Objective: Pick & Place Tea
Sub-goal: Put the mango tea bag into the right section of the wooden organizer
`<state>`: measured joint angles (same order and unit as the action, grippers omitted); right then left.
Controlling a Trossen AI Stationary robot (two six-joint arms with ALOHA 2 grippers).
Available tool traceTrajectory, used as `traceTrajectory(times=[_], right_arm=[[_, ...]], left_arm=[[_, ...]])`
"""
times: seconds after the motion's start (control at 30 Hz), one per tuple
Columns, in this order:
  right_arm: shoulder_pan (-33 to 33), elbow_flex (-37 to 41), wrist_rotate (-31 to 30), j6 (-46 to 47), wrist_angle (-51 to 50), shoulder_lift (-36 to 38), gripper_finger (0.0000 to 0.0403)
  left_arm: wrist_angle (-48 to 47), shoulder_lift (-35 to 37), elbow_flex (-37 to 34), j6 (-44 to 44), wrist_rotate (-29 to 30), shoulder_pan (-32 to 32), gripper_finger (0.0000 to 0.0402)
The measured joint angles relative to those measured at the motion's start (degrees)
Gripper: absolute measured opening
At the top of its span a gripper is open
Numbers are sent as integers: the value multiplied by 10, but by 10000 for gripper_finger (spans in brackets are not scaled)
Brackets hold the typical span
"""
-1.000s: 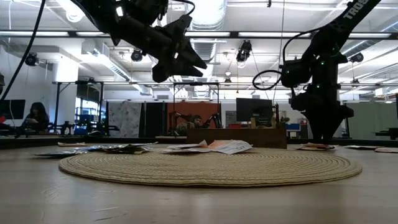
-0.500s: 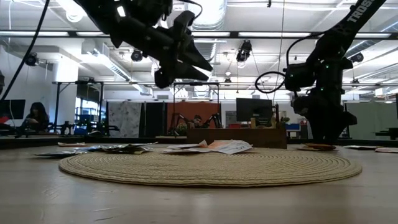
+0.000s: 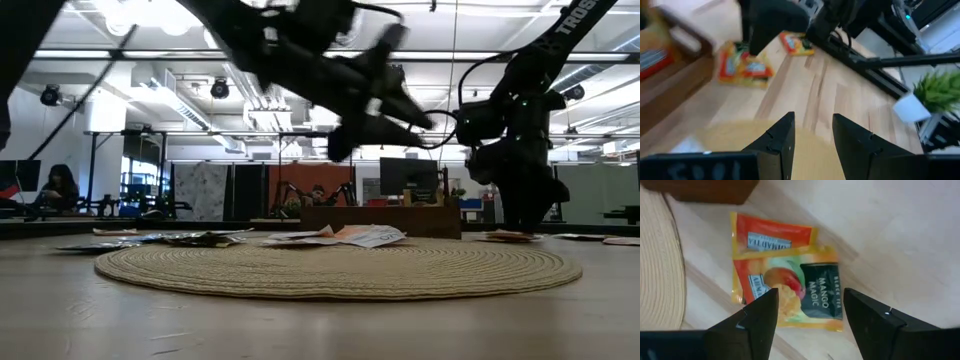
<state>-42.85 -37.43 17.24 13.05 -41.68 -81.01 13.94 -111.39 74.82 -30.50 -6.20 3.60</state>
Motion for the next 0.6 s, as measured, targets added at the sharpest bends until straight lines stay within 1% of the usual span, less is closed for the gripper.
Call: traceTrajectory(times=[0.13,0.2,0.37,0.47,0.5,0.6], right_arm=[[0,8,7,-18,-1,0,221],[0,12,8,-28,0,0,221],[0,12,10,-32,1,0,221],[0,12,20,-35,1,0,221],[-1,13,34,-38,2,0,221],[0,13,81,-47,1,0,221]], left_arm=[[-53,-95,120,0,-16,-1,126],[-99,-137,181,0,-18,-3,126],[-182,-220,315,0,-17,-14,126],[-210,-258,370,-2,-9,-18,126],[-216,-267,382,-5,0,-19,126],[-226,-289,409,-12,54,-19,126]])
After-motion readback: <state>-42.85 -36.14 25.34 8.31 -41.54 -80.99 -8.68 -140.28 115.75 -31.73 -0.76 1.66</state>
